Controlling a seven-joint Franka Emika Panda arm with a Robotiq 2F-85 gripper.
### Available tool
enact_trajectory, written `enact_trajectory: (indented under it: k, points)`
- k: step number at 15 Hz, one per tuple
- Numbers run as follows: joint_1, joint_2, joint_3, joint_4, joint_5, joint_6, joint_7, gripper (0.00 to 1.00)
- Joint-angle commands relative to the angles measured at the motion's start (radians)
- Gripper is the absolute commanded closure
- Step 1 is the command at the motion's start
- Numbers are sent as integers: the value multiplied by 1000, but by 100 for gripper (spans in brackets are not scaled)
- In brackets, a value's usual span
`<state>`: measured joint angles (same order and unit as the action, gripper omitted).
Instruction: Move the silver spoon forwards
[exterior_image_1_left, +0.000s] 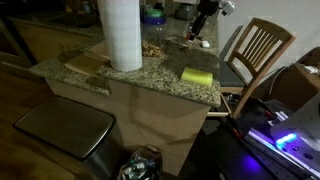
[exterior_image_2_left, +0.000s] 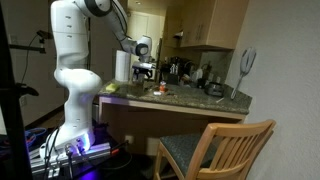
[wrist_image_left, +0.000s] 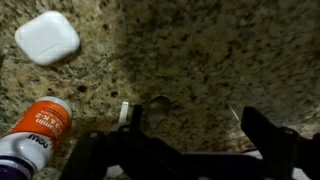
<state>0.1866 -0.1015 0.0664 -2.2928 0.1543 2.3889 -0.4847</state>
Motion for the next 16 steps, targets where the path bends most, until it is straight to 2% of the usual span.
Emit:
enact_trajectory:
  k: [1, 6, 11, 16]
  points:
    - [-14, 33, 19, 13, -7, 29, 26, 0]
    - [-12, 75, 48, 21, -44, 75, 111, 0]
    - [-4, 166, 72, 8, -74, 291, 179, 0]
    - [-8, 249, 50, 17, -262, 410, 358, 0]
